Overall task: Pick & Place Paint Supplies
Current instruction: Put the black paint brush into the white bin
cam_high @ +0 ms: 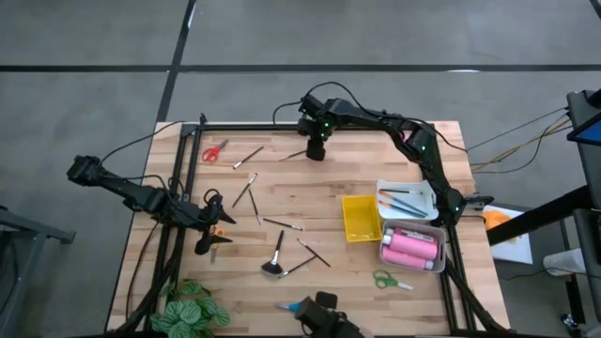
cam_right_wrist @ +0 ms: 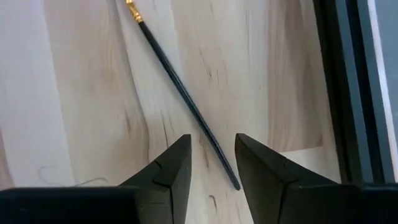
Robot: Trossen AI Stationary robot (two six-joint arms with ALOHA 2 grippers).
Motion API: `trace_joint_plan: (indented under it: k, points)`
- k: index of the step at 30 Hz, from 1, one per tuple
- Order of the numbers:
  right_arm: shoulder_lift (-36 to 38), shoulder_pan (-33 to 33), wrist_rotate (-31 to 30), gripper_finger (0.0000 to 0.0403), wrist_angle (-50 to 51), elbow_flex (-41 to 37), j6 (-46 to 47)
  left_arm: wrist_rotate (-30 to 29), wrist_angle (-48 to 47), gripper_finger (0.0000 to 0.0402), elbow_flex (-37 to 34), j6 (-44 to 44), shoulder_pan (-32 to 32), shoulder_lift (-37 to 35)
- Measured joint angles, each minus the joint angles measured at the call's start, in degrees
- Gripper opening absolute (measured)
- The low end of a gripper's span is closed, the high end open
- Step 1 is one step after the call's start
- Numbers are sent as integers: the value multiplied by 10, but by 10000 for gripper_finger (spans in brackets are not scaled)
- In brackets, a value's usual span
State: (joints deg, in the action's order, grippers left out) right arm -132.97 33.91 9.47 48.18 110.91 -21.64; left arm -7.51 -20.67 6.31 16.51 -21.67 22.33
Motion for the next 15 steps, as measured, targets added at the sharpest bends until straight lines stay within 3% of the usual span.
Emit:
trace_joint_plan:
  k: [15]
  points:
    - [-8,10,26,122,-17,-19,-30,0,0,300,0,0,0,0]
